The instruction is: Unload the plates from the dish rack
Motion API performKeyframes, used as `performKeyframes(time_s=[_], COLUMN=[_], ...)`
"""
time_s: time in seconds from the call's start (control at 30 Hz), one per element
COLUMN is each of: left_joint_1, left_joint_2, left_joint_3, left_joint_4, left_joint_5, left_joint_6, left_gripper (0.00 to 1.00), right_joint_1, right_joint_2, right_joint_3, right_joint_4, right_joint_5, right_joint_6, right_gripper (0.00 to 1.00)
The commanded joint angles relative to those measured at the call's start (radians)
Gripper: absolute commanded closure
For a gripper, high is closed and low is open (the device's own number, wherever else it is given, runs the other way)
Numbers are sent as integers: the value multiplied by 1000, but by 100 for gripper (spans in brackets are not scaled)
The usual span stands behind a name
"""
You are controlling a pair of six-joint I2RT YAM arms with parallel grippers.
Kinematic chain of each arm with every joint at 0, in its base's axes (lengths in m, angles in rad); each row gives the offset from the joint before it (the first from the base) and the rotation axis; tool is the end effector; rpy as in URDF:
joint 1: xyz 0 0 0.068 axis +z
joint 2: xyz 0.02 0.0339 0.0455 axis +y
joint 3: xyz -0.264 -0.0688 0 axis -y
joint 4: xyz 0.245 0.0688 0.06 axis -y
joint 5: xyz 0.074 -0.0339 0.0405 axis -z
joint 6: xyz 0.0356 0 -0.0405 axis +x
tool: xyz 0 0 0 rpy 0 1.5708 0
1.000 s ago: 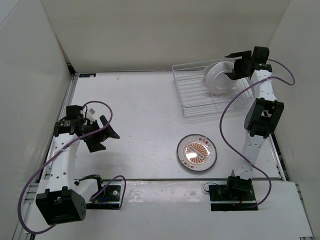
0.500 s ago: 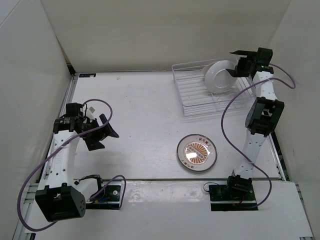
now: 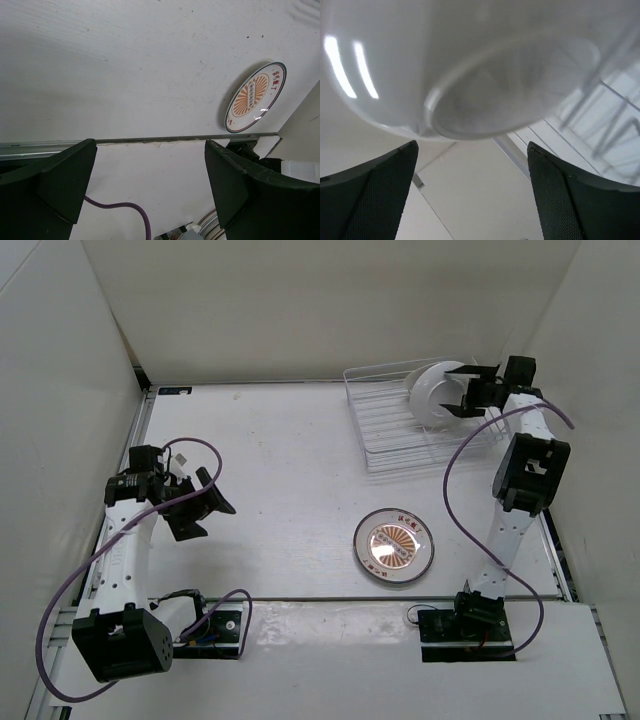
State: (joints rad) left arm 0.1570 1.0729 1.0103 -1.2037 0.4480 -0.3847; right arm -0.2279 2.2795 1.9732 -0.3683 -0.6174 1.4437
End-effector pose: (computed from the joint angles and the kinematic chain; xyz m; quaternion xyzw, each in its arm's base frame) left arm 0.1743 0.0120 0.2888 -0.2254 0.9376 -0.2349 0.1220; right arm 0.5151 -0.0983 0.2329 0.5487 0.6735 0.4605 0.1824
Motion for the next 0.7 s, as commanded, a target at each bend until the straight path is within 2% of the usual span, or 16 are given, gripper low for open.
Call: performKeyframes(time_s=[0.0, 0.1, 0.23, 0.33, 0.37, 0.43, 0.5, 0.53, 0.57, 0.6, 0.63, 0.67], left_joint_1=[6, 6, 10, 30, 44, 75, 99, 92, 64, 47, 29, -9], left_joint_2=[-5, -7, 21, 67, 117, 166, 284, 320, 419, 450, 520, 560], left_joint_3=[28, 31, 71, 134, 158, 281, 420, 480, 652, 710, 762, 919], left_joint_4=[3, 9, 32, 113, 156, 266, 376, 457, 495, 530, 640, 670], left_joint_5=[6, 17, 47, 145, 237, 357, 434, 451, 431, 402, 387, 376], left_joint_6=[7, 7, -16, -66, -124, -190, -300, -319, -345, -352, -367, -381], left_gripper=[0, 0, 0, 0, 0, 0, 0, 0, 0, 0, 0, 0], right_joint_1=[-4, -7, -13, -8, -5, -7, -13, -14, -16, -14, -11, -10], right_joint_2=[-69, -115, -143, -188, -207, -283, -345, -366, -429, -451, -475, -562], right_joint_3=[-109, -178, -180, -180, -188, -226, -228, -214, -205, -205, -209, -247], right_joint_4=[-161, -163, -210, -265, -255, -224, -227, -289, -316, -342, -419, -444], right_joint_5=[-42, -51, -65, -65, -67, -70, -68, -58, -36, -13, 2, 57], right_joint_6=[-63, -108, -155, -210, -221, -226, -287, -313, -404, -436, -484, -500], right_gripper=[10, 10, 10, 10, 10, 10, 10, 10, 10, 12, 12, 12])
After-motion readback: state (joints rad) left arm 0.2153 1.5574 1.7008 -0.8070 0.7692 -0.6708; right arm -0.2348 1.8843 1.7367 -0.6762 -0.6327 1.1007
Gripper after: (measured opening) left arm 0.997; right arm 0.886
